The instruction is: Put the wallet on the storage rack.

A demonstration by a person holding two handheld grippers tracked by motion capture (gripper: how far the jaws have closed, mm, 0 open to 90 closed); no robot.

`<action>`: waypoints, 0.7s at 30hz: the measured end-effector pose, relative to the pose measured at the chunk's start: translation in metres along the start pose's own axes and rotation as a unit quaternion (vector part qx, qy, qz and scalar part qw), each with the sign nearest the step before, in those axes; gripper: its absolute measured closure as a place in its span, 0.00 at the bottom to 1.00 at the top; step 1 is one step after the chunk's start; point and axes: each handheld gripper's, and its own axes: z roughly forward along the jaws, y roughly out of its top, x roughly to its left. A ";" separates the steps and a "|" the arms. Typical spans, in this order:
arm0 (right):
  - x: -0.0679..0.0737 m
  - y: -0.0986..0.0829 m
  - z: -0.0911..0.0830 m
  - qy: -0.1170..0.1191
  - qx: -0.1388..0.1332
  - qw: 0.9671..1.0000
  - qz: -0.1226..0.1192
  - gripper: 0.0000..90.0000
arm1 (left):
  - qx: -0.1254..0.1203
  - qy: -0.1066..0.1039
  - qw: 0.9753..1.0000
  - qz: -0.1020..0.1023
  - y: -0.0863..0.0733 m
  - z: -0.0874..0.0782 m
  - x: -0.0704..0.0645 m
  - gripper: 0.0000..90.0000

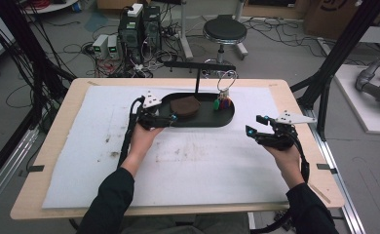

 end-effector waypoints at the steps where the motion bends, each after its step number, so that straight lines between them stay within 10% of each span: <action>1: -0.001 0.000 0.000 -0.001 0.000 1.000 0.001 0.39 | 0.000 0.000 1.000 0.002 -0.001 -0.003 0.000 0.26; 21: 0.003 -0.001 0.008 -0.007 0.014 1.000 -0.012 0.37 | -0.035 -0.027 0.999 -0.018 -0.030 -0.098 0.001 0.26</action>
